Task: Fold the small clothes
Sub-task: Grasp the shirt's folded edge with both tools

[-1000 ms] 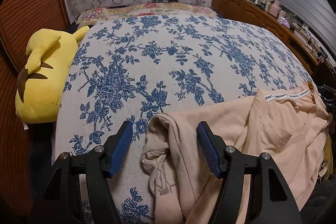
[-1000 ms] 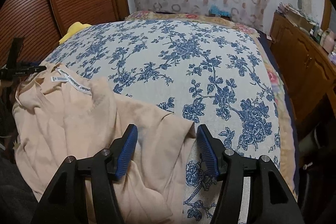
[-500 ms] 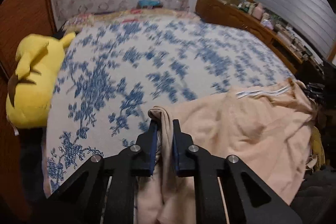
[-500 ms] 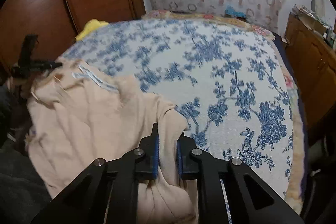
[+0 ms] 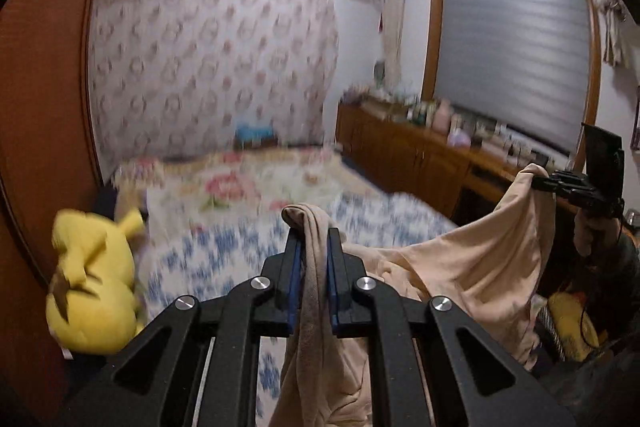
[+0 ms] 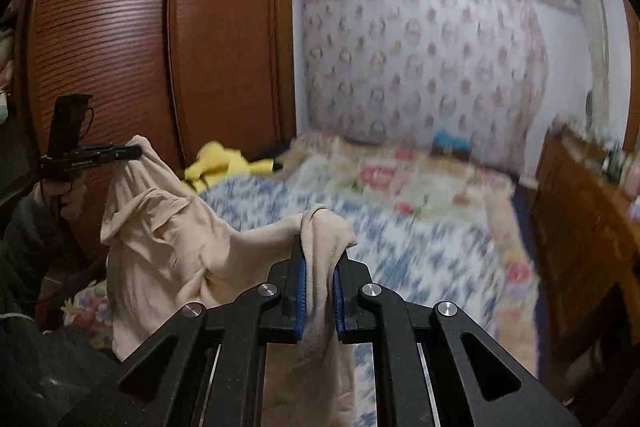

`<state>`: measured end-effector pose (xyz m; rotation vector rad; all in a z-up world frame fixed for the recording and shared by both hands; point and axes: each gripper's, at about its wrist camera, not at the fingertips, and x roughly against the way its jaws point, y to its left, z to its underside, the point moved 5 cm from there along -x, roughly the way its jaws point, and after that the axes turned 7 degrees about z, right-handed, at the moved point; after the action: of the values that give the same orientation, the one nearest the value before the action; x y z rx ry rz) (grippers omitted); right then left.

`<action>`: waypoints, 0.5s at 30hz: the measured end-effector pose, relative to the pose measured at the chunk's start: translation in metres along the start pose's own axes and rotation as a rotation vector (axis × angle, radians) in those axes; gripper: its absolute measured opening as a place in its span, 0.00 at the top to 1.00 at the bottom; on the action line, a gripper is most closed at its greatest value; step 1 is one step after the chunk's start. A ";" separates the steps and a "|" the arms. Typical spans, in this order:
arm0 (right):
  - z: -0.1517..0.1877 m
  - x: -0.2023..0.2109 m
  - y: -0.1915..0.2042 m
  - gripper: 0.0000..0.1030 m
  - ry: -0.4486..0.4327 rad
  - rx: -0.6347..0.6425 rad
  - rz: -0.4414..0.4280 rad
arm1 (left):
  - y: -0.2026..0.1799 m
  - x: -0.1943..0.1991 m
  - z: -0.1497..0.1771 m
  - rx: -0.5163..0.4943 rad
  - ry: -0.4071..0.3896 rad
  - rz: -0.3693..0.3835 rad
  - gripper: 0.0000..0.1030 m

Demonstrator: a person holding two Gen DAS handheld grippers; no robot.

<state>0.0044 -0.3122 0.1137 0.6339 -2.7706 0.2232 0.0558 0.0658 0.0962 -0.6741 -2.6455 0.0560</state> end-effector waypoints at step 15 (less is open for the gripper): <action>-0.135 0.138 -0.006 0.90 -0.299 0.139 0.149 | -0.008 0.090 -0.128 -0.117 -0.310 -0.096 0.88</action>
<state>-0.0785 -0.3445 0.2856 0.5308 -3.1163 0.3842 0.0308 0.0931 0.2491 -0.6164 -2.9951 -0.0238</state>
